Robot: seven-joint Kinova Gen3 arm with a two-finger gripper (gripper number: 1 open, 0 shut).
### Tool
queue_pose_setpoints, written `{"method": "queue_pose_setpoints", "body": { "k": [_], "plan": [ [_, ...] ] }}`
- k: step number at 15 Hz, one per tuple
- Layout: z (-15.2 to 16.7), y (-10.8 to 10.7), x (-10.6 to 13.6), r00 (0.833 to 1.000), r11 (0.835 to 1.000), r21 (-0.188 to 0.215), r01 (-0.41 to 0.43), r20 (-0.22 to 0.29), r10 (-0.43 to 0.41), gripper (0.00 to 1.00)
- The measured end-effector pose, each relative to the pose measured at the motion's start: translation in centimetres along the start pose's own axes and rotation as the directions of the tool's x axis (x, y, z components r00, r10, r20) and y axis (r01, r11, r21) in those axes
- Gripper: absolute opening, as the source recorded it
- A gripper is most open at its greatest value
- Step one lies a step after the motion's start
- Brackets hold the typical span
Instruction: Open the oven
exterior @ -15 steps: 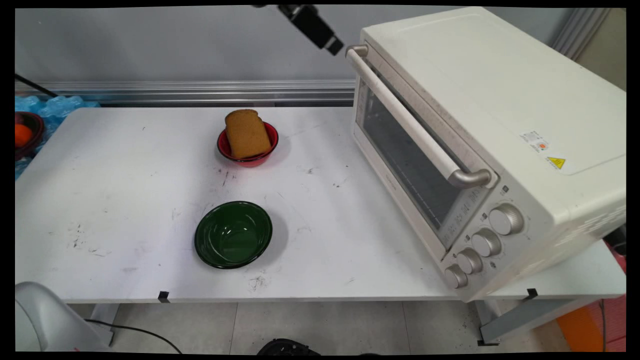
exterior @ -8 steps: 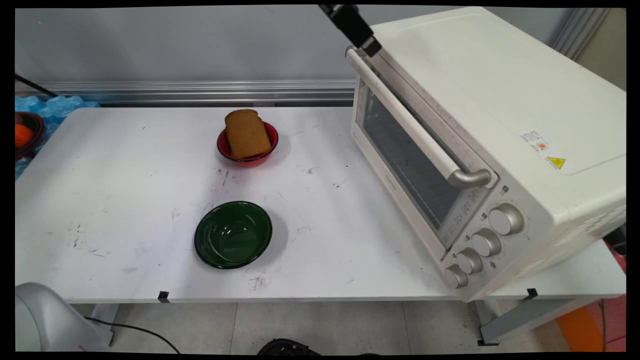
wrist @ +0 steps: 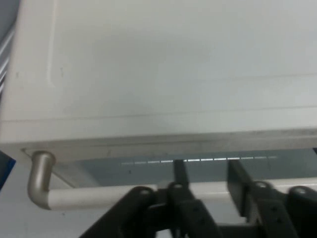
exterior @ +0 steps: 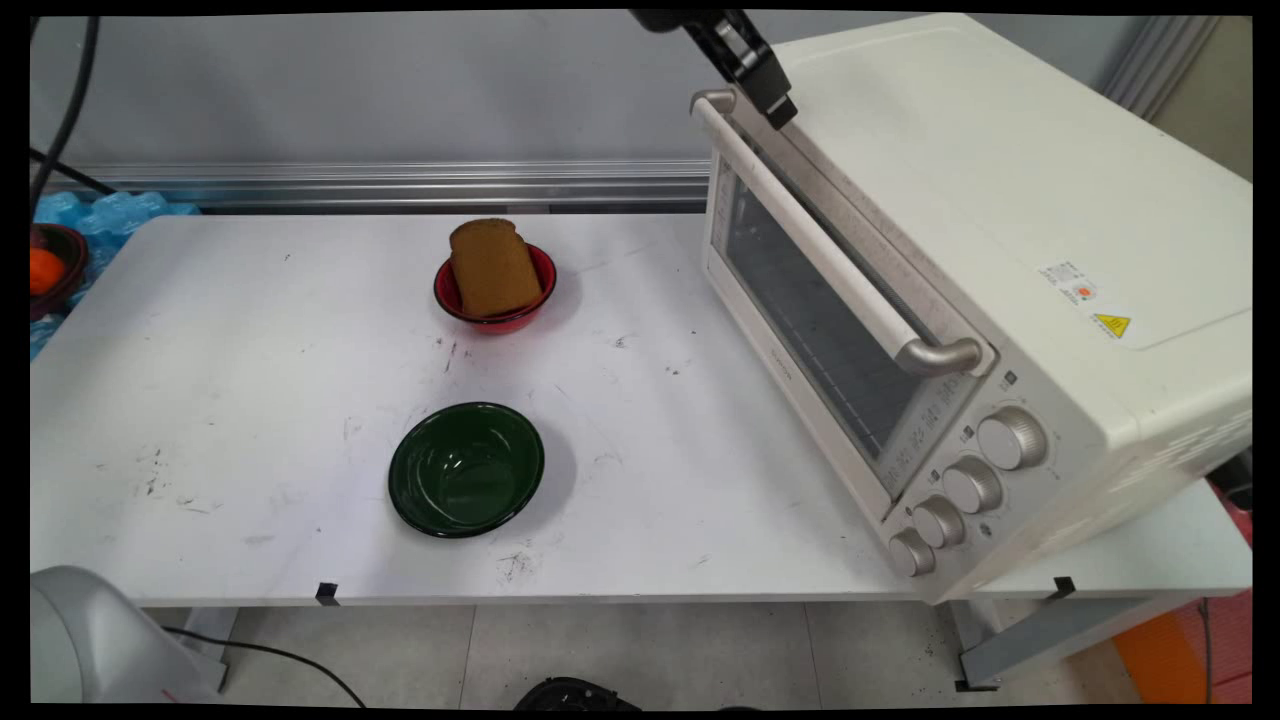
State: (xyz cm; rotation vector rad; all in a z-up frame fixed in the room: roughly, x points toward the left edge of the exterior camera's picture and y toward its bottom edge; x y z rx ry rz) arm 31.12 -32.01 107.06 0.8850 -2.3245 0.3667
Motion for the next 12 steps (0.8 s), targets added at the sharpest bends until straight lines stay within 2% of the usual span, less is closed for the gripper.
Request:
{"method": "queue_pose_setpoints", "body": {
  "k": [12],
  "plan": [
    [5.0,0.5,0.8,0.995,0.998,0.025,0.052,0.084,-0.053,0.00]
  ]
}}
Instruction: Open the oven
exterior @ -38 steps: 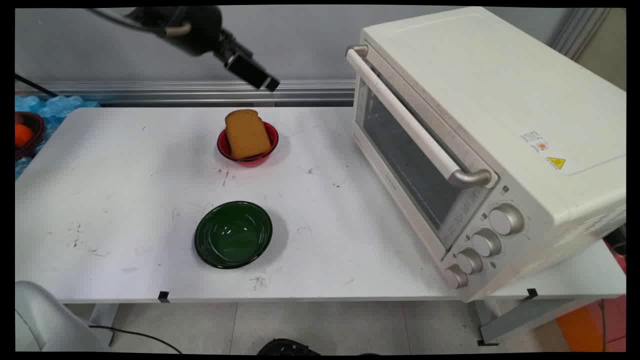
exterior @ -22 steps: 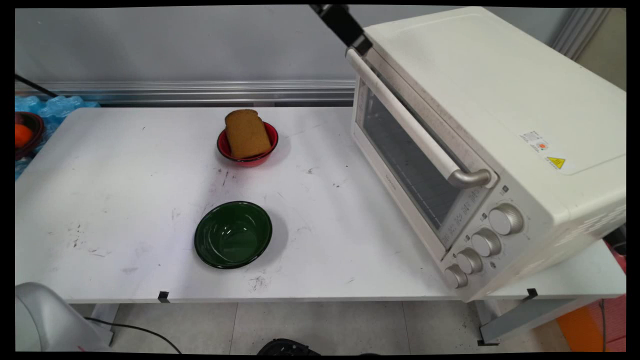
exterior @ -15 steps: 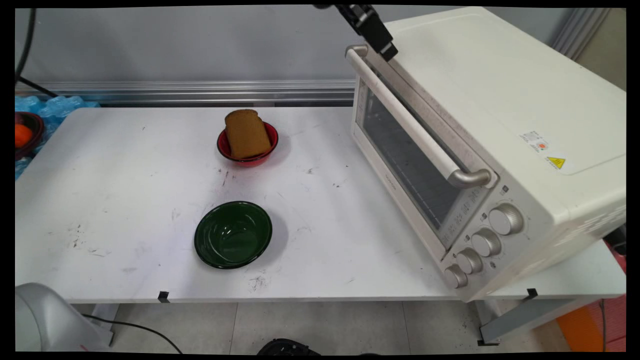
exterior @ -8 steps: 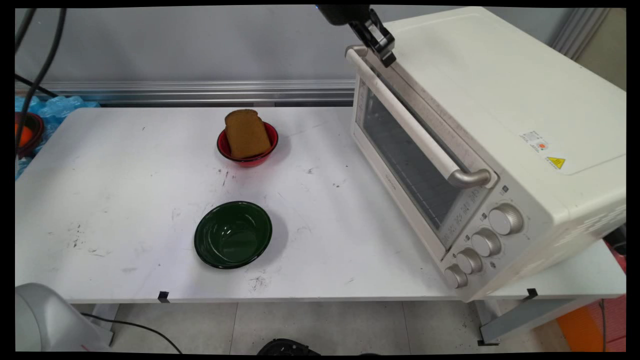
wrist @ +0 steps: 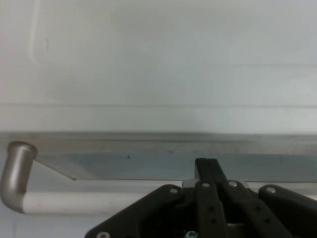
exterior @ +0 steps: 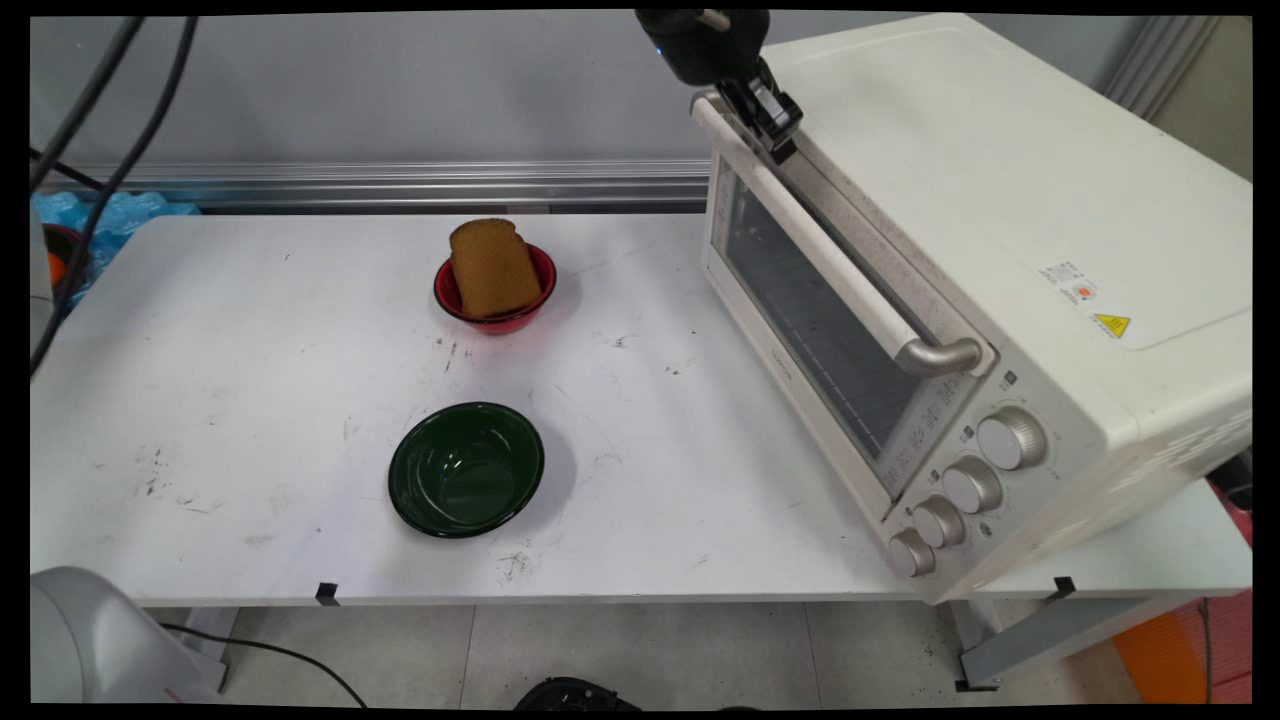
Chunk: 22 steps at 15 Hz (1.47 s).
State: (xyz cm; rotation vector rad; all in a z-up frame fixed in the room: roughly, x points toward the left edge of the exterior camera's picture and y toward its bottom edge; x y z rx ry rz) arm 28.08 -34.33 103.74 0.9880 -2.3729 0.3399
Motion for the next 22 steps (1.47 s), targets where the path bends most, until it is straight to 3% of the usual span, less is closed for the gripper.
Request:
{"method": "queue_pose_setpoints", "body": {
  "k": [9,22],
  "plan": [
    [2.5,0.4,-0.7,0.998,1.000,0.002,0.023,0.051,-0.023,0.00],
    [3.1,1.4,-3.9,0.991,0.999,-0.005,0.041,0.127,-0.040,0.00]
  ]
}}
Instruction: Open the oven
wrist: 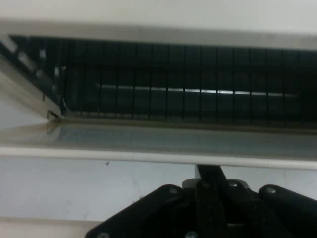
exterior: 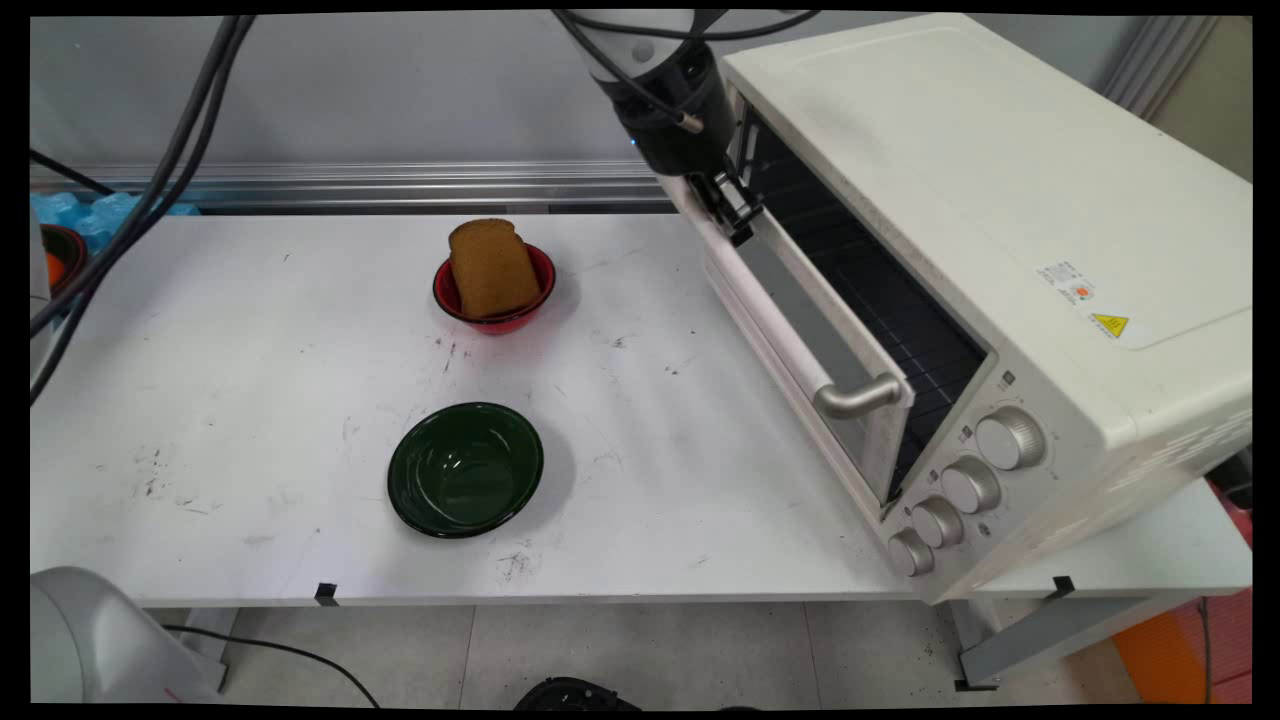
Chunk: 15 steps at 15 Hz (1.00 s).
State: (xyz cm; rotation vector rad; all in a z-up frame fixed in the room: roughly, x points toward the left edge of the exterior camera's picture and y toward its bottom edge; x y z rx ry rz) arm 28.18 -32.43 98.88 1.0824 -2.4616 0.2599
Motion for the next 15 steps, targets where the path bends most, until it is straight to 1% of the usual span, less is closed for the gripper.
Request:
{"method": "queue_pose_setpoints", "body": {
  "k": [8,11,15],
  "plan": [
    [0.1,0.0,-2.7,0.999,1.000,0.005,-0.017,0.037,0.017,0.00],
    [0.3,0.1,-4.2,0.999,0.999,0.001,-0.034,0.040,0.034,0.00],
    [0.5,0.2,-5.9,0.998,0.999,0.002,-0.048,0.031,0.048,0.00]
  ]
}}
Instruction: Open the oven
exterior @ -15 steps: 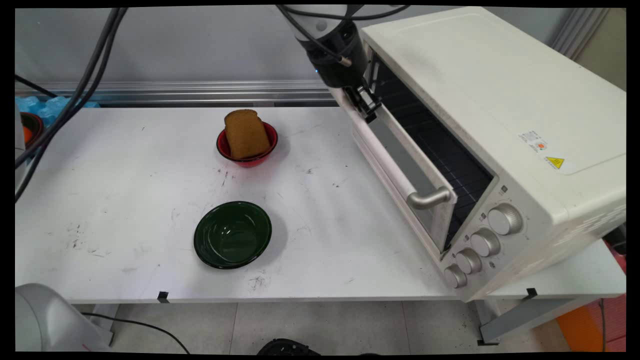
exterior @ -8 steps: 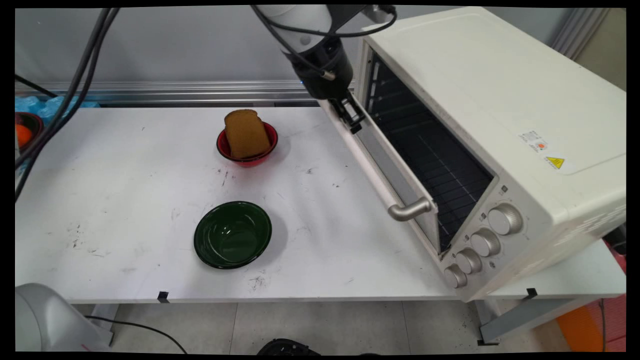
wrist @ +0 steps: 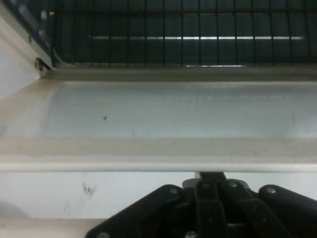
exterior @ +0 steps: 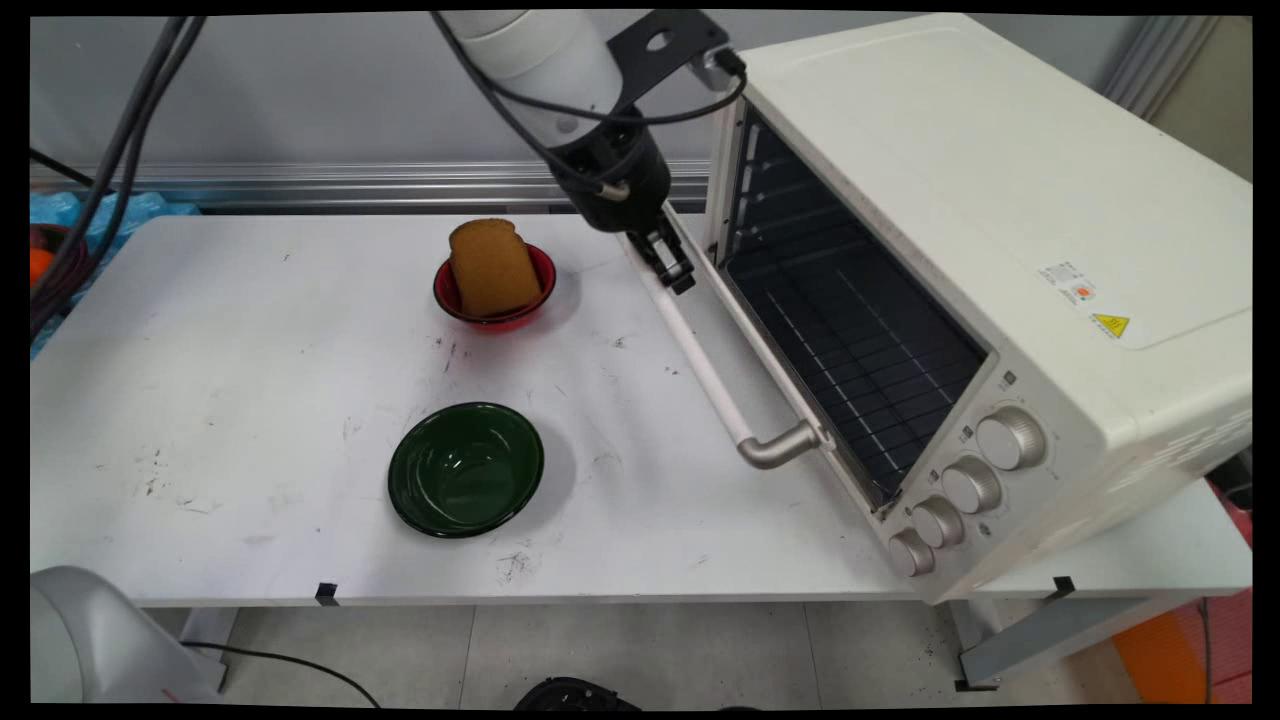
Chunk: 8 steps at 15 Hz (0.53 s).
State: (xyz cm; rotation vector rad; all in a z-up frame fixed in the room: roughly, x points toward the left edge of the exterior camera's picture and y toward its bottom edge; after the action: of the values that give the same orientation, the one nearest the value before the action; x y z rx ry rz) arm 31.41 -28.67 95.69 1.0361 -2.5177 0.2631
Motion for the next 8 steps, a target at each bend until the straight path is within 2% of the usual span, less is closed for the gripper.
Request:
{"method": "queue_pose_setpoints", "body": {
  "k": [8],
  "plan": [
    [0.9,0.3,-3.2,0.999,1.000,0.018,0.009,-0.044,-0.008,0.00]
  ]
}}
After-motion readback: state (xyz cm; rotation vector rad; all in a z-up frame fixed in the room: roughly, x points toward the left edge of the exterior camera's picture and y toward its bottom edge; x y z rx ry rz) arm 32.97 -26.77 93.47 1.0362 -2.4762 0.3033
